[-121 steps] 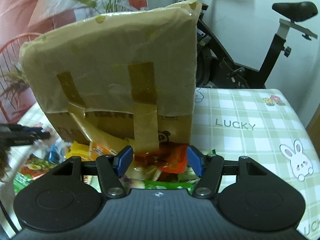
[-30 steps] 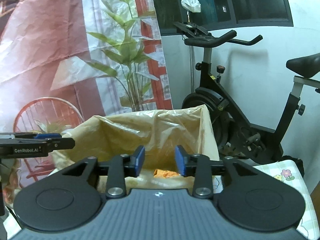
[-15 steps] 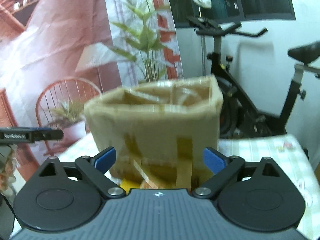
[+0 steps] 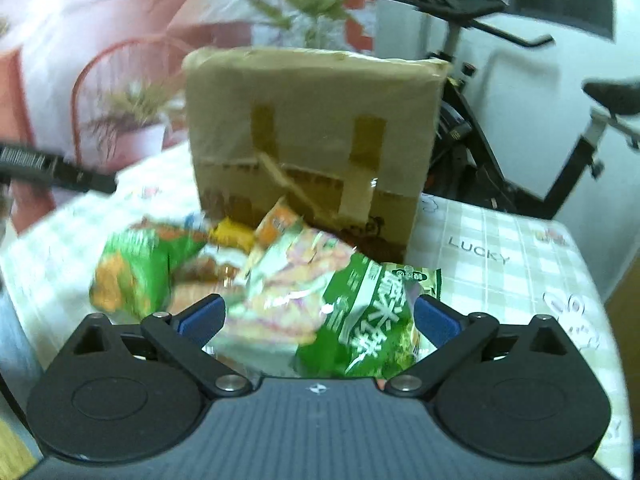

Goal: Organize snacks
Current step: 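Move both tools back down to the snack pile, then grasp the green chip bag with the right tool while the left tool reaches the green corn snack bag, then carry both green bags over the box and open both tools to drop them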

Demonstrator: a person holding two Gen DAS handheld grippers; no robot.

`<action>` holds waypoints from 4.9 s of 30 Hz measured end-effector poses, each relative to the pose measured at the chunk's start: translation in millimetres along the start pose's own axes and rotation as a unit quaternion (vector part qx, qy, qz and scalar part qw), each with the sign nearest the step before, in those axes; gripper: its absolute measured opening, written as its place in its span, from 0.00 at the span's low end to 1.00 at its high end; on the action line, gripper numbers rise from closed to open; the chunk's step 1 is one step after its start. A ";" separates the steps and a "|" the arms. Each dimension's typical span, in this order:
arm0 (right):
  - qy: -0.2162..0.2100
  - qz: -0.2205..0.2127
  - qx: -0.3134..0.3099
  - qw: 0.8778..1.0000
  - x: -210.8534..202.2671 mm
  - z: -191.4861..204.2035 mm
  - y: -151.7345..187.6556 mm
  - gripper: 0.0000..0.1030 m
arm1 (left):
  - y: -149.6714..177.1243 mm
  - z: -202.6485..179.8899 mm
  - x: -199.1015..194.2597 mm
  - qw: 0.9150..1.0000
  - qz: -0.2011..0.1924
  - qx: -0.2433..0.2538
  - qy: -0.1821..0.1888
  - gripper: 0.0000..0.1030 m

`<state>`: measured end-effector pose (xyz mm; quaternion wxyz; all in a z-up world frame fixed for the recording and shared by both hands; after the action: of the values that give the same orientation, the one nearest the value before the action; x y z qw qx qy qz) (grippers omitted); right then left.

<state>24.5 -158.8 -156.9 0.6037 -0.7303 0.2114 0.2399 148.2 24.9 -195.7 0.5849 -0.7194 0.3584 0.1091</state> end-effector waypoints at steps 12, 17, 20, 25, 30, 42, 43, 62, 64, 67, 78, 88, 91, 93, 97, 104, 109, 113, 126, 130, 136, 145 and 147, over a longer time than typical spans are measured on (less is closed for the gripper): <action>0.022 0.042 -0.083 0.995 17.6 1.1 28.8 0.99 | 10.9 -3.7 7.1 1.000 0.011 0.004 0.011 0.75; 0.028 0.046 -0.098 0.994 34.7 2.4 25.9 0.99 | 13.1 -5.1 7.0 1.000 0.014 0.006 0.012 0.75; 0.025 0.045 -0.108 0.993 42.3 7.1 22.5 0.99 | 14.6 -3.3 6.2 1.000 0.014 0.006 0.010 0.74; 0.028 0.028 -0.154 0.987 50.2 21.6 17.0 1.00 | 15.7 -1.4 6.4 1.000 0.013 0.005 0.009 0.74; 0.033 0.021 -0.170 0.985 60.7 27.8 13.0 1.00 | 17.4 -2.1 9.3 1.000 0.017 0.004 0.010 0.74; 0.026 0.010 -0.132 0.991 68.8 22.6 8.6 0.74 | 21.0 1.4 12.7 1.000 0.020 0.007 0.004 0.74; 0.020 0.008 -0.115 0.993 63.5 19.7 6.7 0.72 | 21.0 1.0 13.0 1.000 0.019 0.006 0.003 0.74; 0.021 0.006 0.075 0.997 10.7 -30.1 -5.8 0.68 | 28.6 4.4 42.2 0.998 0.056 0.008 0.004 0.79; 0.022 0.008 0.077 0.997 10.8 -30.7 -3.9 0.68 | 30.0 7.2 48.6 0.998 0.062 0.011 -0.005 0.79; 0.025 0.010 0.082 0.996 10.9 -32.2 -2.9 0.68 | 33.6 10.2 59.8 0.998 0.070 0.004 -0.001 0.83; 0.058 -0.019 0.103 0.993 -8.1 -53.1 -16.0 0.68 | 16.5 -7.6 24.0 1.000 0.007 0.028 0.006 0.67; 0.080 -0.099 0.121 0.984 -35.9 -84.1 -68.9 0.68 | -46.8 -41.6 -19.1 0.992 -0.100 0.081 0.010 0.68; 0.076 -0.117 0.128 0.982 -40.8 -89.9 -84.5 0.68 | -63.6 -52.0 -25.6 0.988 -0.120 0.095 0.014 0.68; 0.068 -0.131 0.134 0.980 -44.2 -94.0 -97.6 0.68 | -76.2 -56.7 -27.1 0.986 -0.131 0.102 0.016 0.68; 0.053 -0.161 0.133 0.976 -50.7 -97.9 -131.1 0.68 | -106.4 -64.4 -30.1 0.981 -0.154 0.114 0.024 0.68; 0.019 -0.228 0.107 0.968 -47.1 -94.1 -204.1 0.68 | -165.9 -85.7 -21.5 0.970 -0.191 0.147 0.035 0.68; -0.028 -0.272 0.098 0.957 -19.6 -83.9 -246.4 0.68 | -199.7 -85.7 7.8 0.971 -0.185 0.149 0.036 0.68; -0.055 -0.277 0.110 0.953 14.1 -78.9 -269.9 0.68 | -215.4 -82.3 33.3 0.973 -0.170 0.151 0.030 0.68; -0.055 -0.203 0.116 0.971 114.8 -65.5 -255.5 0.68 | -218.7 -64.2 95.3 0.981 -0.121 0.149 0.025 0.68; -0.049 -0.189 0.119 0.973 125.5 -65.0 -248.0 0.69 | -215.9 -60.2 104.3 0.983 -0.110 0.146 0.026 0.68; -0.029 -0.166 0.110 0.979 133.3 -61.7 -241.2 0.78 | -210.9 -57.3 118.0 0.985 -0.084 0.147 0.021 0.75; -0.034 -0.170 0.092 0.981 106.2 -58.6 -236.9 0.86 | -205.7 -50.7 92.2 0.988 -0.078 0.134 0.016 0.78; -0.033 -0.170 0.096 0.980 97.4 -60.8 -233.7 0.86 | -201.5 -50.4 81.3 0.988 -0.079 0.132 0.013 0.78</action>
<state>247.6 -178.0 -24.0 0.7097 -0.6859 0.0859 0.1361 323.1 -41.1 -74.0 0.6766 -0.6636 0.3192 0.0045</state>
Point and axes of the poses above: each gripper's, at about its wrist camera, not at the fingertips, and x roughly the way its jaws point, z to its left, y to its underside, the point moved 9 cm from there along x, roughly the way its jaws point, and after that the axes turned 10 degrees about y, right-handed, at the moved point
